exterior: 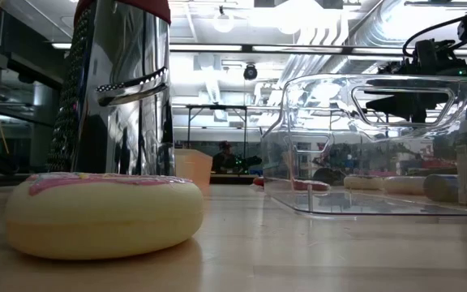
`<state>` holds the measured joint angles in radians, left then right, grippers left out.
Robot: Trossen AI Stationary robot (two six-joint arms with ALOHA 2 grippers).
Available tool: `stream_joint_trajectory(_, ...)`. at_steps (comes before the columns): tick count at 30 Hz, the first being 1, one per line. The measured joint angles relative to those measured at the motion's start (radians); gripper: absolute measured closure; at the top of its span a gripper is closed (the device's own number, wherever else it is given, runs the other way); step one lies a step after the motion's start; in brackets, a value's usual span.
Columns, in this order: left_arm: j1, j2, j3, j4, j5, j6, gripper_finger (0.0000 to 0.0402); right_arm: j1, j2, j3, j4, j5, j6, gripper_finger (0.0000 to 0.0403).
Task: Pick & Place Food Item
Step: Put the bottom purple food coloring bottle into the transparent bin
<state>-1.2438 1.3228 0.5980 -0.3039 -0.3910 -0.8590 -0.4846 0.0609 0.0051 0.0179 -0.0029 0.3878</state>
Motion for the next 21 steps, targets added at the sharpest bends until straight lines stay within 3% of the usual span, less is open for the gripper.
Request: stream_joint_trajectory(21,0.0,0.043,0.0,0.097,-0.071,0.108,0.0214,0.0,0.0,0.0,0.0,0.0,0.0,0.0192)
